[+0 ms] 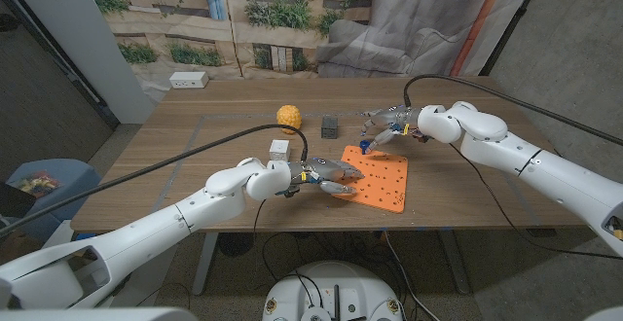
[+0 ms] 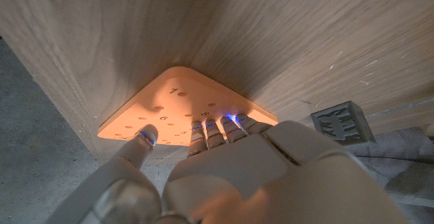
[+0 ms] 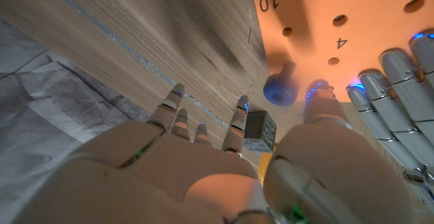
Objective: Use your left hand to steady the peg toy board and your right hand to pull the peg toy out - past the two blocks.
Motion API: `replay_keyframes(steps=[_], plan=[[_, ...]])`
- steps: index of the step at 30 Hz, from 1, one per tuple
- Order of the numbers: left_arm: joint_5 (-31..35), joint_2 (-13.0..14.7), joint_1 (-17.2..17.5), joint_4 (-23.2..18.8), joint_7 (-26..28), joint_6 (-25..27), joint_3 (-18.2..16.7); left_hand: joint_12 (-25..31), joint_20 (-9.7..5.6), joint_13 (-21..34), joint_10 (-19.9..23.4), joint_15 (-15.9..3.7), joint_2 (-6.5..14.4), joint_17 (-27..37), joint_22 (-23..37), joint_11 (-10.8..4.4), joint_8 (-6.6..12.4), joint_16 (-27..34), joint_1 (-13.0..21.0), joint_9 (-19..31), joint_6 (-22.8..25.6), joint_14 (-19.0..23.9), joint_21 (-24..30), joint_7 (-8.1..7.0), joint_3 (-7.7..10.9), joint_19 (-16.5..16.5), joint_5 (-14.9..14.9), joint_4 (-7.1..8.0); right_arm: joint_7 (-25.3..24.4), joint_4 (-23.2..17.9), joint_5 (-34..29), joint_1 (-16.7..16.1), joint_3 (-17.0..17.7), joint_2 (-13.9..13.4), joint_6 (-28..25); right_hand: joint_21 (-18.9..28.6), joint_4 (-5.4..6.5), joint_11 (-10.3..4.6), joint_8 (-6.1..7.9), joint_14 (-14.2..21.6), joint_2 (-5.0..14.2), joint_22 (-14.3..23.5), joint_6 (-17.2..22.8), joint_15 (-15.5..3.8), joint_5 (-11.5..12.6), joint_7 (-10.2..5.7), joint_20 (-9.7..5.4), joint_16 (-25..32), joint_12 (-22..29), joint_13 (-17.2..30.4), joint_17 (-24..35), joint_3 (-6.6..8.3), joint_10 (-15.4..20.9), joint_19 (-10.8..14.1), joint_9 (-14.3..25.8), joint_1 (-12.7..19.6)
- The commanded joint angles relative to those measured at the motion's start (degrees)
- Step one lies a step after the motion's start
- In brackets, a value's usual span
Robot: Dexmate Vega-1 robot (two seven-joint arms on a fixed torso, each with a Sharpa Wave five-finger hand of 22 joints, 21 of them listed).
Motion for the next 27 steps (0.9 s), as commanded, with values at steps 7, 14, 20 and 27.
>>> replay_keyframes(steps=[7, 14, 20, 27], plan=[[0.8, 0.4, 0.7, -0.5, 1.4, -0.1, -0.6, 0.2, -7.41, 0.5, 0.7, -2.06, 4.8, 0.5, 0.3, 0.65, 0.38, 0.3, 0.3, 0.3, 0.5, 1.4, 0.4, 0.54, 0.57, 1.2, 0.0, -0.12, -1.0, -0.2, -1.2, -0.4, -0.5, 0.6, -2.3, 0.6, -0.42, -0.93, 1.65, 0.9, 0.38, 0.1, 4.3, -0.48, 0.0, -0.73, -0.73, 0.7, 1.2, 0.2, 0.1, 0.23, 1.5, 0.7, 0.0, -0.1], [1.1, 0.5, 0.8, -0.7, 1.6, -0.2, -0.8, 0.2, -7.35, 0.5, 0.6, -1.95, 4.9, 0.5, 0.3, 0.69, 0.44, 0.3, 0.4, 0.3, 0.7, 1.2, 0.4, 0.52, 0.66, 1.2, 0.0, -0.32, -1.3, -0.4, -2.1, -0.4, -0.9, 0.7, -2.7, 0.7, -0.77, -1.29, 2.42, 1.3, 0.53, 0.1, 6.2, -0.54, 0.2, -0.98, -1.02, 0.9, 1.6, 0.1, 0.0, 0.51, 2.5, 1.1, 0.1, 0.4], [1.4, 0.4, 0.9, -0.7, 1.7, 0.0, -0.9, 0.2, -7.28, 0.5, 0.5, -1.92, 4.9, 0.5, 0.3, 0.72, 0.44, 0.3, 0.5, 0.3, 0.8, 1.2, 0.4, 0.51, 0.71, 1.2, 0.0, -0.46, -1.5, -0.5, -2.4, -0.6, -1.0, 0.8, -2.9, 0.8, -0.94, -1.51, 2.98, 1.7, 0.69, 0.1, 7.6, -1.01, 0.3, -1.46, -1.36, 1.1, 1.8, 0.1, 0.0, 0.71, 3.2, 1.5, 0.1, 0.7], [1.4, 0.3, 0.8, -0.5, 1.7, -0.2, -0.8, 0.2, -7.31, 0.5, 0.6, -1.87, 5.0, 0.5, 0.3, 0.61, 0.43, 0.3, 0.6, 0.3, 0.8, 1.2, 0.4, 0.5, 0.8, 1.1, 0.0, -0.64, -3.2, -0.7, -2.7, -1.4, -0.7, 0.9, -3.7, 1.1, -1.54, -2.49, 4.81, 3.2, 0.92, 0.1, 11.9, -1.91, 0.5, -2.41, -2.03, 1.7, 2.4, 0.0, -0.2, 1.33, 5.8, 3.0, 0.0, 2.1]])
